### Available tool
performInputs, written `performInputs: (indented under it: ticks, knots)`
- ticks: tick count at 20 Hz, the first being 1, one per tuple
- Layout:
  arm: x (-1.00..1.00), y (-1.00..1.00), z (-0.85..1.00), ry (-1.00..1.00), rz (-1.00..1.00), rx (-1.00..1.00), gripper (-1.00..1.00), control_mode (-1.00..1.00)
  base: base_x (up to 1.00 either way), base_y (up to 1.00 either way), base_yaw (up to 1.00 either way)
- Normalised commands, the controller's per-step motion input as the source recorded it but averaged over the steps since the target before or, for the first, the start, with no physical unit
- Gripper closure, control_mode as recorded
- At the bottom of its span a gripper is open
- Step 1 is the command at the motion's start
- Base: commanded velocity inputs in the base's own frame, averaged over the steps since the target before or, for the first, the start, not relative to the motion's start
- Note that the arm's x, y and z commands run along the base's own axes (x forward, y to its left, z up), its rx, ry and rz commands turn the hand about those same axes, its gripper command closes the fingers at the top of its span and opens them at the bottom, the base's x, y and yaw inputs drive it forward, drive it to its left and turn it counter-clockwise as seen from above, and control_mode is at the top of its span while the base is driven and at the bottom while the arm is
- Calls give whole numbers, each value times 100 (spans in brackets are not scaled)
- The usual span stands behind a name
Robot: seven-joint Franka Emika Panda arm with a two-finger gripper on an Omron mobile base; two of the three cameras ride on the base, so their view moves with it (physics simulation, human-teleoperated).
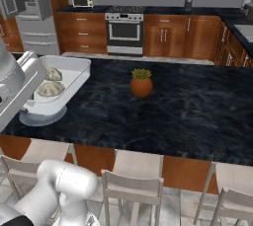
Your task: Place two dumplings into each of the tupperware containers and then place the containers in the fridge.
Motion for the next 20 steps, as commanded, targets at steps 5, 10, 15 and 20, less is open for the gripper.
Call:
performInputs:
  ticks: [5, 10, 15, 20]
  knots:
    - [-2, 4, 0, -1, 0, 0, 100, 100, -33, 3, 0]
    - [0, 0, 0, 0, 0, 0, 100, 100, -100, 61, 0]
    - [0, 0, 0, 0, 0, 0, 100, 100, -97, 100, 2]
    - [0, 0, 0, 0, 0, 0, 100, 100, -61, 100, 2]
